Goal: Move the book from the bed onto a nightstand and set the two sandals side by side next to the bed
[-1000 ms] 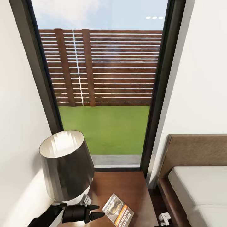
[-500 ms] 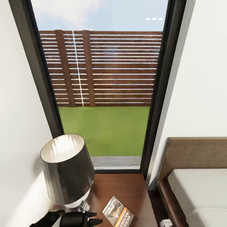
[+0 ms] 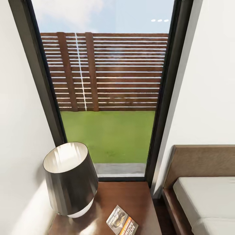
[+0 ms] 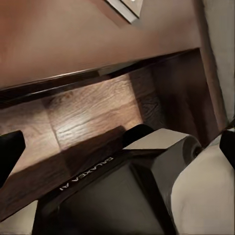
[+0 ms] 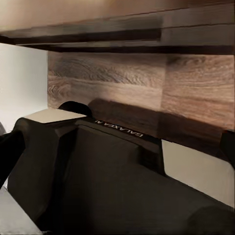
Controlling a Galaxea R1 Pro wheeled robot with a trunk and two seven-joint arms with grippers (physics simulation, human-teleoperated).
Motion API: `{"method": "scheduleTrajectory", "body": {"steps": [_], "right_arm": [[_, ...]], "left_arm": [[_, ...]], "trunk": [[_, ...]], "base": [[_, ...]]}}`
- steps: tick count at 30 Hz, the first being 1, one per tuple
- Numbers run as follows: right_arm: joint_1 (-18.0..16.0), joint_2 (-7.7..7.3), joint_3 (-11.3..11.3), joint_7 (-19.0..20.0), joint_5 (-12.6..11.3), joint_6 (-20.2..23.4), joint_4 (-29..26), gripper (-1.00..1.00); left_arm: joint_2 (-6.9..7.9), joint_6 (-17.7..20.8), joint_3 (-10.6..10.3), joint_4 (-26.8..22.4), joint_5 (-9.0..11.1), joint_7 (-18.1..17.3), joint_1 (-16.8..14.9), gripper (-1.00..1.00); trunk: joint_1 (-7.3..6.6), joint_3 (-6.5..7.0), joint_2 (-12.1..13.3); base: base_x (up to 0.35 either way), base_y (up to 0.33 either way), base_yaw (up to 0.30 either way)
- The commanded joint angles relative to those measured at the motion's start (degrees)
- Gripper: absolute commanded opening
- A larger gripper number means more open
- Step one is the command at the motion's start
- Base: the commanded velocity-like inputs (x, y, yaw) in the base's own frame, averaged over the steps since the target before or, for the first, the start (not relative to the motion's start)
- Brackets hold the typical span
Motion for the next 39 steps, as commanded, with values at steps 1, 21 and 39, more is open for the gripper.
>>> {"method": "scheduleTrajectory", "body": {"steps": [1, 21, 39], "right_arm": [[1.1, -0.02, 0.0, 0.1, -0.3, -0.2, 0.3, 1.00], [4.1, 0.07, -0.4, -10.9, -0.4, -0.1, 0.1, 1.00], [4.1, 0.31, -0.2, -10.9, -0.5, 0.0, 0.1, 1.00]], "left_arm": [[-0.39, -0.4, -0.5, 0.1, 0.4, 1.8, 0.3, 1.00], [-1.42, -0.3, -0.4, 0.1, 0.5, 22.1, 5.3, 1.00], [-1.33, -0.4, -0.3, 0.1, 0.5, 22.7, 5.3, 1.00]], "trunk": [[-0.23, 0.13, 0.4], [-0.45, 0.31, 0.8], [-0.45, 0.31, 0.8]], "base": [[0.000, 0.000, 0.000], [0.000, 0.000, 0.000], [0.000, 0.000, 0.000]]}}
